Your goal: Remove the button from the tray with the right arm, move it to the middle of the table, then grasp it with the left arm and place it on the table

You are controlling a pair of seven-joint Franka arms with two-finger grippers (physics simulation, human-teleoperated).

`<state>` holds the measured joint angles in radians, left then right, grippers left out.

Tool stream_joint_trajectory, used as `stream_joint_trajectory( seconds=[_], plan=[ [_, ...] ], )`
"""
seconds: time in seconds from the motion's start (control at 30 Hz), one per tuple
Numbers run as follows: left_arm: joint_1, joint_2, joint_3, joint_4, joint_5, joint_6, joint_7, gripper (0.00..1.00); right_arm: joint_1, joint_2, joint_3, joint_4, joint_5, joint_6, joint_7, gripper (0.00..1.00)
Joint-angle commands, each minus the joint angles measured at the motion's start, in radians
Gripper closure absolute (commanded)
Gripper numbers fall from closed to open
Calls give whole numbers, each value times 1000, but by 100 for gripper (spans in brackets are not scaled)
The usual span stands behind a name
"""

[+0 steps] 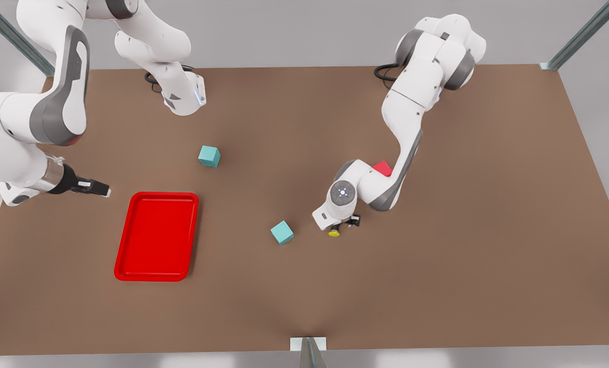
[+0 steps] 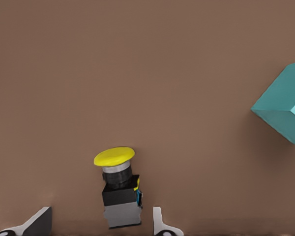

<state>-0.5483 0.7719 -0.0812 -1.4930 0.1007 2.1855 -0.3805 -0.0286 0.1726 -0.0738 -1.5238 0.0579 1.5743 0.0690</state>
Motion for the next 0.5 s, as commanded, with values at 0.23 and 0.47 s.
stream_joint_trajectory(
  seconds=[0.23, 0.47],
  plan=[
    [-5, 4, 0, -27, -1, 120, -23, 0, -31, 7, 0, 1, 2, 3, -144, 0],
    [-7, 27, 0, -39, 1, 119, -86, 0, -44, 10, 2, -1, 4, 3, -138, 0]
  ],
)
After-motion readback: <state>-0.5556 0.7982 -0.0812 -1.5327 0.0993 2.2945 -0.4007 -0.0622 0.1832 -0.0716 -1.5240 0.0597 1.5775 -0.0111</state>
